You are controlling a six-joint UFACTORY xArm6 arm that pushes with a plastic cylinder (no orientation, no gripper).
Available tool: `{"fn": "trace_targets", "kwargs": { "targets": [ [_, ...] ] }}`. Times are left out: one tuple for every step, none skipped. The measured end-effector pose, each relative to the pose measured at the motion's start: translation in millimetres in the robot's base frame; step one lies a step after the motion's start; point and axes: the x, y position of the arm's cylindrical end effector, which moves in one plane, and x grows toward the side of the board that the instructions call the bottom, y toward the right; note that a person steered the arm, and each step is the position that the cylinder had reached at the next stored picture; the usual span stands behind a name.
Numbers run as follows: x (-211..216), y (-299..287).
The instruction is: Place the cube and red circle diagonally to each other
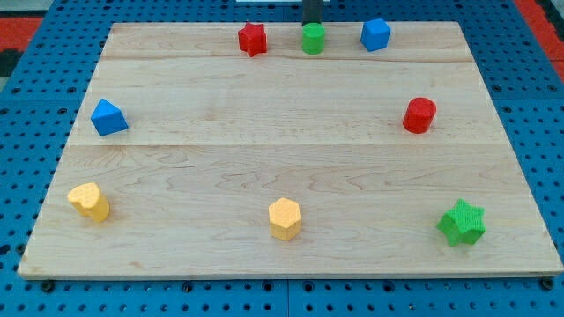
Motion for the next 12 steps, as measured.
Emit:
{"fn": "trace_targets", "kwargs": {
  "targets": [
    [0,41],
    [20,100],
    [55,121],
    [75,133],
    [75,141],
    [113,111],
    [142,201],
    [177,213],
    [187,103],
    [140,45],
    [145,55],
    [186,147]
  ]
}}
